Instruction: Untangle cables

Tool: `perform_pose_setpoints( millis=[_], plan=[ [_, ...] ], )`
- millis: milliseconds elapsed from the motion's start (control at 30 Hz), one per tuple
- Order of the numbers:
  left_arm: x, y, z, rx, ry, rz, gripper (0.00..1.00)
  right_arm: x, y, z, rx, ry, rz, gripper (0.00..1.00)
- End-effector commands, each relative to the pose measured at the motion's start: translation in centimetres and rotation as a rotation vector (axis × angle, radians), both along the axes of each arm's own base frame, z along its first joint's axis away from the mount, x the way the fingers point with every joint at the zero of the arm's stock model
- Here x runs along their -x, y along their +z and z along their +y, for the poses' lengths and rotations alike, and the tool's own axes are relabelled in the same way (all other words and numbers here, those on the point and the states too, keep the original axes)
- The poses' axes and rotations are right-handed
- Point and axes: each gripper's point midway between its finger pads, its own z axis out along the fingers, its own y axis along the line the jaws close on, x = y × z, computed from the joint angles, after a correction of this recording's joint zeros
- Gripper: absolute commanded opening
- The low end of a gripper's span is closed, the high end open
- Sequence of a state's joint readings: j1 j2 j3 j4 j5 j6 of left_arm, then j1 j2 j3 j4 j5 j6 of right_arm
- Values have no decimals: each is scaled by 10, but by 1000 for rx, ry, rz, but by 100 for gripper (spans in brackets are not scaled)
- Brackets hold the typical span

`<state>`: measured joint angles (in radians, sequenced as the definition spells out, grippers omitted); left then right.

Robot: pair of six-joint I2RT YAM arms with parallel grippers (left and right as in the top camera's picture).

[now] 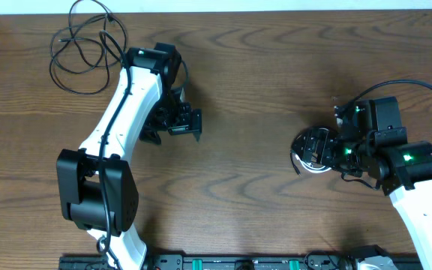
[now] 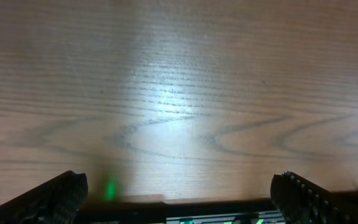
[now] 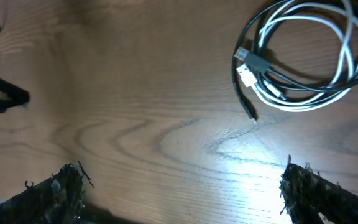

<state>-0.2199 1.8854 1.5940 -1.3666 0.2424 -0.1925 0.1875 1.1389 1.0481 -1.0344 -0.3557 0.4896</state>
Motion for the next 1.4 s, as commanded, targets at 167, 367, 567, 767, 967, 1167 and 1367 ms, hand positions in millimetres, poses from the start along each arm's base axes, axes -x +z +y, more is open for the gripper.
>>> perform_pose_setpoints(
  millis=[167,367,567,767,967,1167,1367],
  plan=[
    [21,6,-61,334,-192,43,99,2,7,-11,40,31,-15,99],
    [38,5,-89,317,-275,60,99,9,25,-92,326,-201,30,99],
    [43,2,-124,318,-340,11,99,15,40,-150,513,-380,34,99],
    [43,-14,-109,3,-265,-41,99,21,29,-149,505,-370,75,99],
    [52,-4,-115,3,-268,-54,99,16,12,-136,438,-337,107,99],
    [41,47,-98,76,-199,-209,99,13,-7,-122,365,-295,171,99],
    [44,128,-46,105,-89,-487,99,0,-18,-105,267,-260,197,99]
  ],
)
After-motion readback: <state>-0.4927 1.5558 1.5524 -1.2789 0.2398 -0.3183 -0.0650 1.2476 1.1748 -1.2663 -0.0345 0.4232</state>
